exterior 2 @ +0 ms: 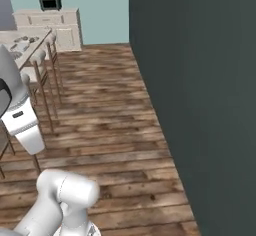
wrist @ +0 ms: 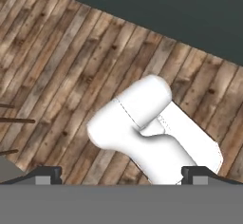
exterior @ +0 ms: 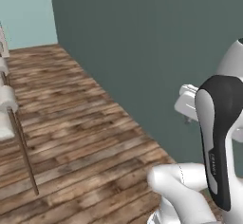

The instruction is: Place two dumplings into each of the tupperware containers and then place the containers in the fridge.

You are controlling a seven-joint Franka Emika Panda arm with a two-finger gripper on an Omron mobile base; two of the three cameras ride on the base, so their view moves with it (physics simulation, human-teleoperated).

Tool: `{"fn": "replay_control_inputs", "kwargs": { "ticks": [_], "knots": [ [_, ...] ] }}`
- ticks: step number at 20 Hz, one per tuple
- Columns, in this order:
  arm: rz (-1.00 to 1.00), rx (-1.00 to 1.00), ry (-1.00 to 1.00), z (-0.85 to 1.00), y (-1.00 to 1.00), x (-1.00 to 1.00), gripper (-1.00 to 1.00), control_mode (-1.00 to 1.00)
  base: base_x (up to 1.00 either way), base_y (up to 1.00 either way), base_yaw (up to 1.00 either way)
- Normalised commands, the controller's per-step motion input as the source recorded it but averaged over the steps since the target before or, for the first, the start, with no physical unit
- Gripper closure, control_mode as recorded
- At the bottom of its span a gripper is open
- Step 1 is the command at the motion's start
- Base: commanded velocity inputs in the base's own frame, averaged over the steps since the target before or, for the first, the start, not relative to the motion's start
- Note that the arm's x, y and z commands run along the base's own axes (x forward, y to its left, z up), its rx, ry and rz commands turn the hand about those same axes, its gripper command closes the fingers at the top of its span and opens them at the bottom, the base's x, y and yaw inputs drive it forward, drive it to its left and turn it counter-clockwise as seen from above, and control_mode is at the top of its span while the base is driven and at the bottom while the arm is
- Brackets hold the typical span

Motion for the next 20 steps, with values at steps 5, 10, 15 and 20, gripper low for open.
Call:
{"fn": "replay_control_inputs", "kwargs": {
  "ticks": [5,10,15,20],
  "knots": [
    [0.00,0.00,0.00,0.00,0.00,0.00,-1.00,1.00,0.94,-0.74,0.50],
    [0.00,0.00,0.00,0.00,0.00,0.00,-1.00,1.00,0.96,-0.68,0.45],
    [0.00,0.00,0.00,0.00,0.00,0.00,-1.00,1.00,0.84,-0.74,0.42],
    [0.00,0.00,0.00,0.00,0.00,0.00,-1.00,1.00,0.94,-0.53,0.37]
  ]
}}
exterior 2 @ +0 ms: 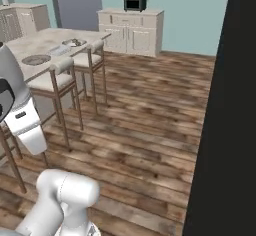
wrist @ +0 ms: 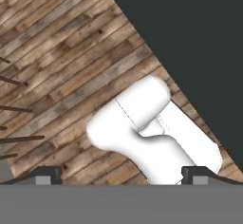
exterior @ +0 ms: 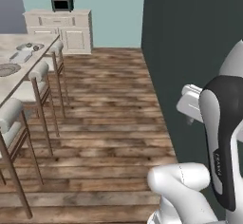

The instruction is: Place two dumplings into each of the tupperware containers and then place the containers in the fridge.

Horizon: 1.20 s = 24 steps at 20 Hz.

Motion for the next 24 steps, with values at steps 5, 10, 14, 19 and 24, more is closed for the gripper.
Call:
{"fn": "replay_control_inputs", "kwargs": {
  "ticks": [5,10,14,19,24],
  "knots": [
    [0.00,0.00,0.00,0.00,0.00,0.00,-1.00,1.00,1.00,-0.33,0.30],
    [0.00,0.00,0.00,0.00,0.00,0.00,-1.00,1.00,1.00,-0.23,0.28],
    [0.00,0.00,0.00,0.00,0.00,0.00,-1.00,1.00,1.00,-0.31,0.30],
    [0.00,0.00,0.00,0.00,0.00,0.00,-1.00,1.00,1.00,-0.46,0.32],
    [0.00,0.00,0.00,0.00,0.00,0.00,-1.00,1.00,1.00,-0.67,0.38]
  ]
}}
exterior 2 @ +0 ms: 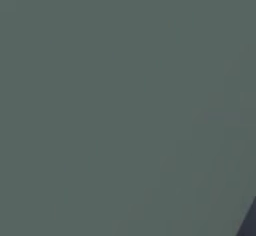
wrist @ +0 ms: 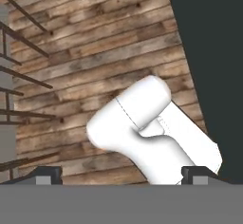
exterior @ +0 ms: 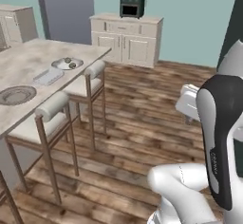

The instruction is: Place two dumplings into each of the tupperware containers and then place the containers in the fridge.

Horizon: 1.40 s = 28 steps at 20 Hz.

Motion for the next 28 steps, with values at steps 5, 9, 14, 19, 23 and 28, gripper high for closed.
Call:
{"fn": "replay_control_inputs", "kwargs": {
  "ticks": [5,9,14,19,23,28],
  "knots": [
    [0.00,0.00,0.00,0.00,0.00,0.00,-1.00,1.00,1.00,-0.71,0.39],
    [0.00,0.00,0.00,0.00,0.00,0.00,-1.00,1.00,1.00,-0.73,0.39],
    [0.00,0.00,0.00,0.00,0.00,0.00,-1.00,1.00,1.00,-0.65,0.38],
    [0.00,0.00,0.00,0.00,0.00,0.00,-1.00,1.00,1.00,-0.72,0.48],
    [0.00,0.00,0.00,0.00,0.00,0.00,-1.00,1.00,1.00,-0.61,0.47],
    [0.00,0.00,0.00,0.00,0.00,0.00,-1.00,1.00,0.92,-0.15,0.53]
  ]
}}
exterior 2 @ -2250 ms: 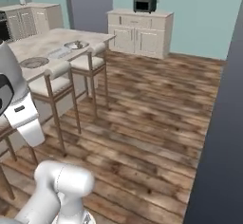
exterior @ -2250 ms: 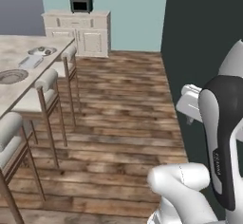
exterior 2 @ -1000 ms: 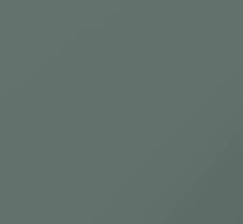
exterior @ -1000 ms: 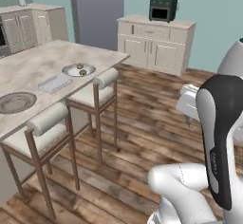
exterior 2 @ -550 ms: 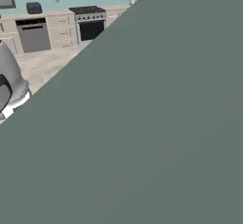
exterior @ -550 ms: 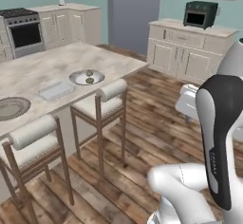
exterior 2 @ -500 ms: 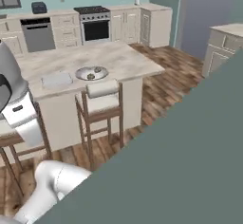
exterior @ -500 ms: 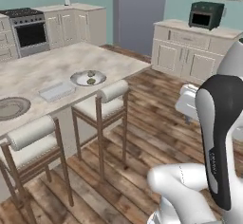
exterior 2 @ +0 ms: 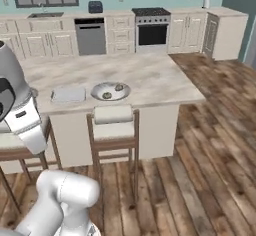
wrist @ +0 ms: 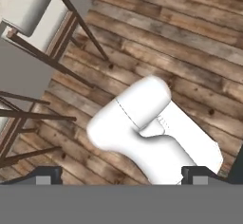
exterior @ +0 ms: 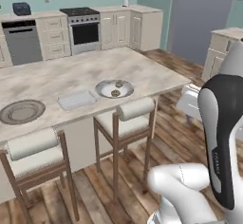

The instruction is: Place two dumplings into each of the tupperware containers and then place the containers in the fridge.

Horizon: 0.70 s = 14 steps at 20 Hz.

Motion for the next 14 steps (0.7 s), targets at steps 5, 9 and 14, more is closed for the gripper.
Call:
{"fn": "replay_control_inputs", "kwargs": {
  "ticks": [5,9,14],
  "knots": [
    [0.00,0.00,0.00,0.00,0.00,0.00,-1.00,1.00,0.66,-0.15,0.60],
    [0.00,0.00,0.00,0.00,0.00,0.00,-1.00,1.00,0.68,-0.63,0.46],
    [0.00,0.00,0.00,0.00,0.00,0.00,-1.00,1.00,0.69,-0.65,0.30]
  ]
}}
